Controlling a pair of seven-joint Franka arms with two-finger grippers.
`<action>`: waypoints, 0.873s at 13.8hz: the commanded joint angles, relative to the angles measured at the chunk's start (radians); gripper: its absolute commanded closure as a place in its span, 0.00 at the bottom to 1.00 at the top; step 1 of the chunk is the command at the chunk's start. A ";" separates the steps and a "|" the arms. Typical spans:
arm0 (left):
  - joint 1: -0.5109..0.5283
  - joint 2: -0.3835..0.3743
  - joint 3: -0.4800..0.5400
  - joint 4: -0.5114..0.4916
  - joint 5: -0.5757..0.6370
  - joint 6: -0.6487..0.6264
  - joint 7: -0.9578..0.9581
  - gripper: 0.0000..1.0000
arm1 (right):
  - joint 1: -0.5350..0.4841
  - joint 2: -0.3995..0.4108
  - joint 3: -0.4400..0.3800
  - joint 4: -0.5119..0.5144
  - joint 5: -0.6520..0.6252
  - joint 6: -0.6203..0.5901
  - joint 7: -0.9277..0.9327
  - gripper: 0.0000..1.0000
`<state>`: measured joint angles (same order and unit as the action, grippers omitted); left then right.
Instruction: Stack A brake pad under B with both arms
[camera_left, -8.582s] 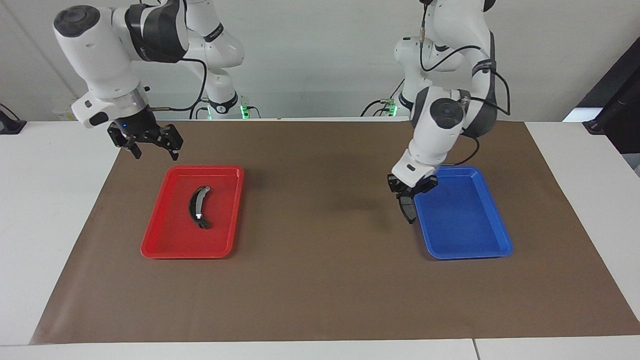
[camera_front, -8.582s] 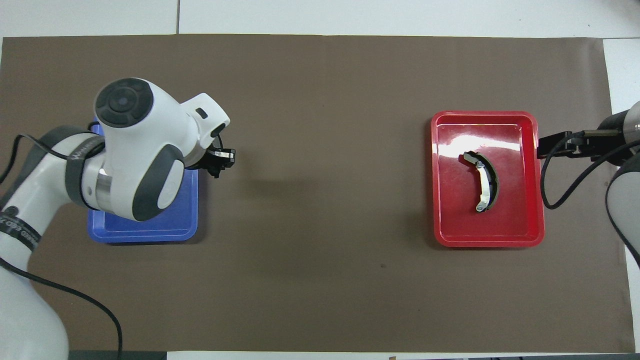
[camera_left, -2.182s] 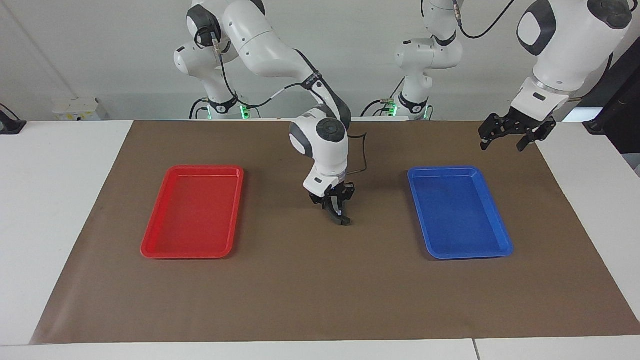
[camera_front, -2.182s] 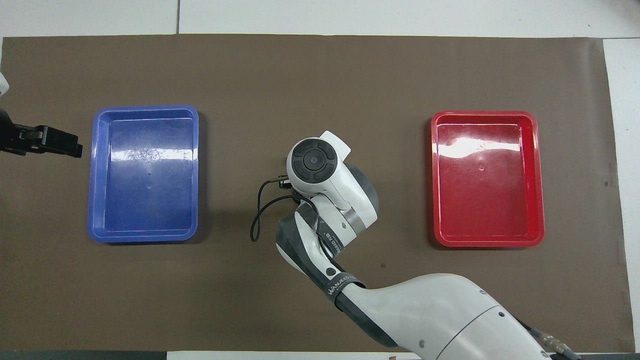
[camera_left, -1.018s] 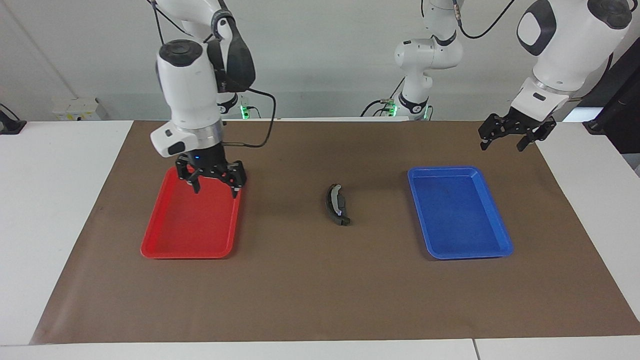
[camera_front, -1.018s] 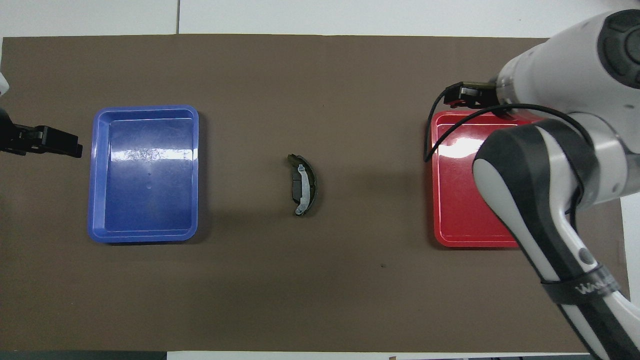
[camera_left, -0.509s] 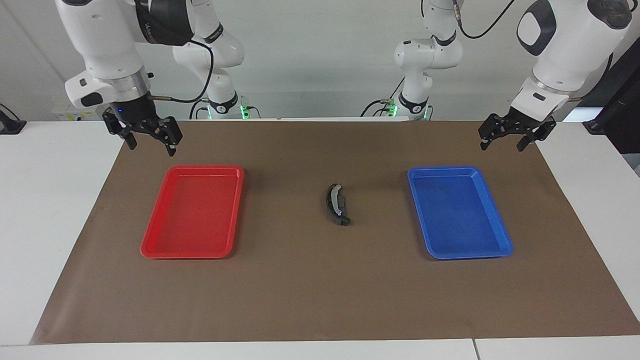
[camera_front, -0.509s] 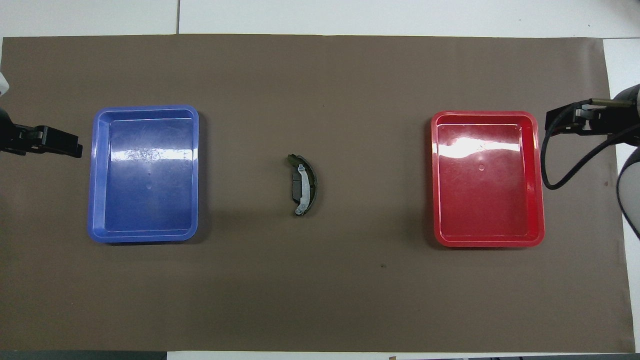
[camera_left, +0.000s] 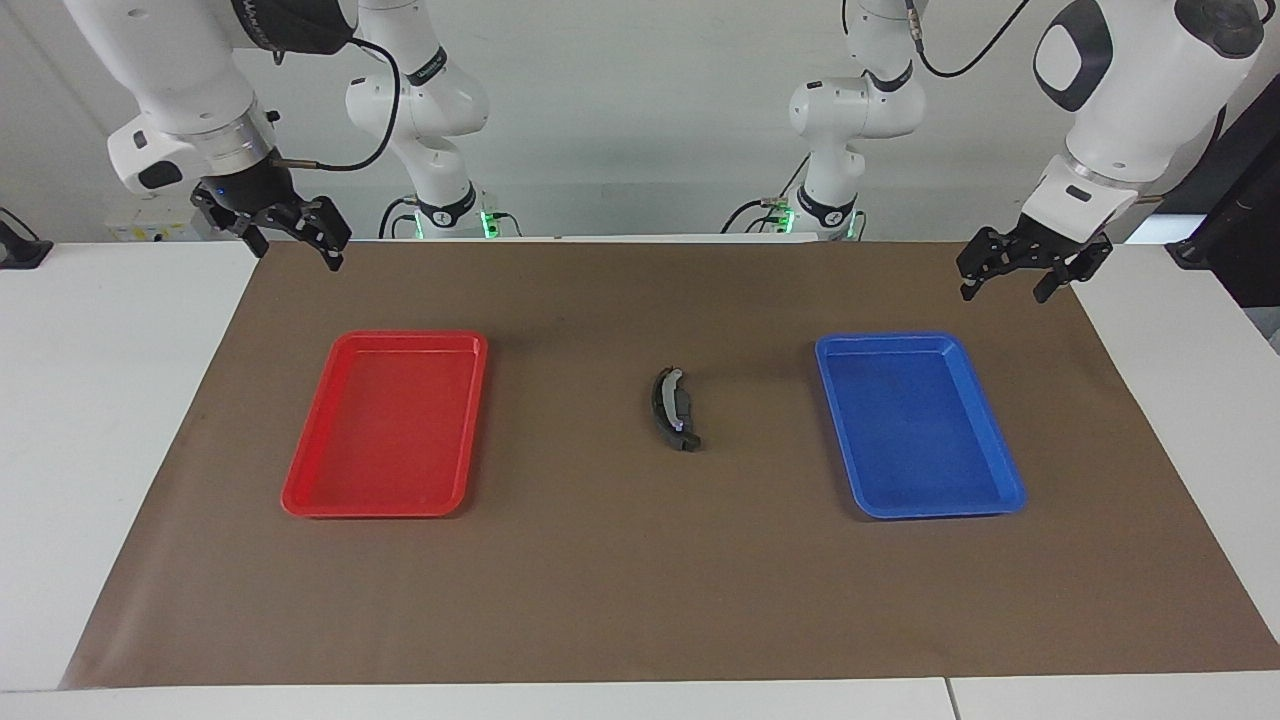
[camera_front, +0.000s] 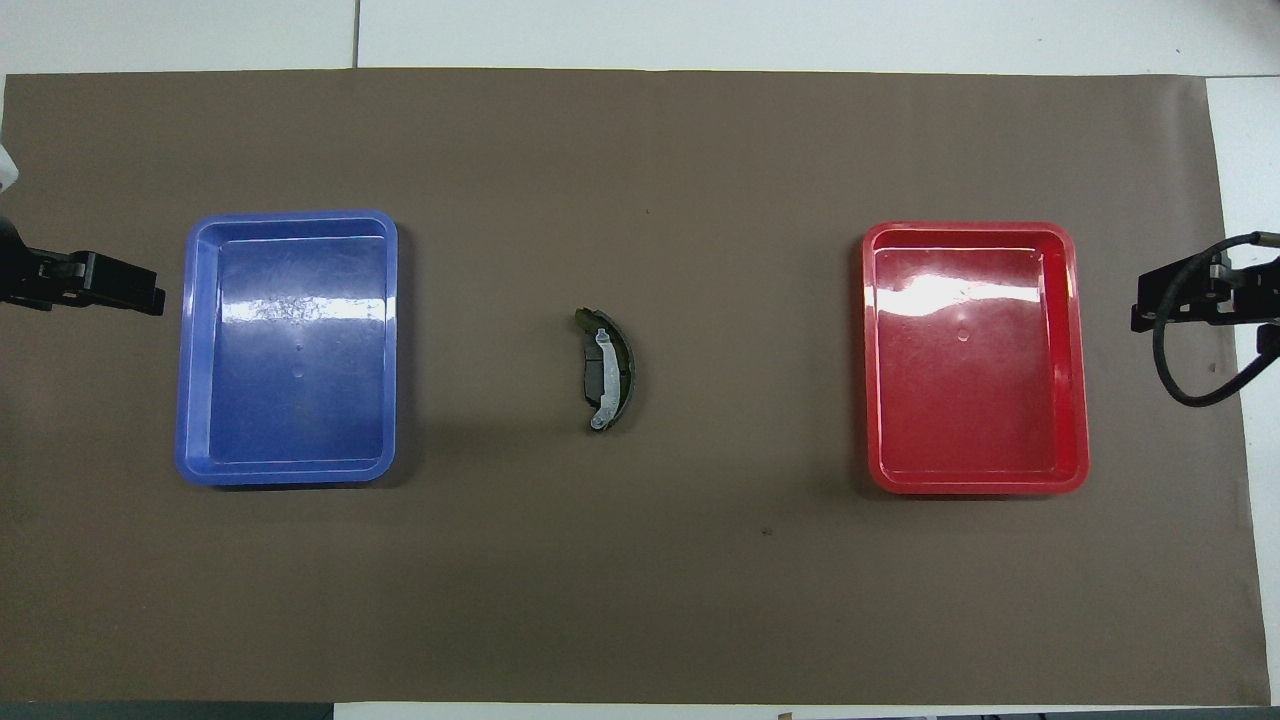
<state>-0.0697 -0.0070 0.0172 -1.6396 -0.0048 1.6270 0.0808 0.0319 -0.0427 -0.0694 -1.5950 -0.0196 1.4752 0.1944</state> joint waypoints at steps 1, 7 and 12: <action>0.008 -0.019 -0.002 -0.022 0.002 0.005 0.007 0.00 | 0.023 -0.008 -0.044 -0.003 0.023 -0.006 -0.029 0.00; 0.008 -0.019 -0.002 -0.022 0.002 0.005 0.007 0.00 | 0.037 0.018 -0.033 0.063 0.021 -0.047 -0.033 0.00; 0.008 -0.019 -0.002 -0.022 0.002 0.005 0.007 0.00 | 0.029 0.018 -0.035 0.049 0.004 0.025 -0.125 0.00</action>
<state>-0.0697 -0.0070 0.0172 -1.6396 -0.0048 1.6270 0.0808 0.0714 -0.0363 -0.1035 -1.5597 -0.0144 1.4907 0.1123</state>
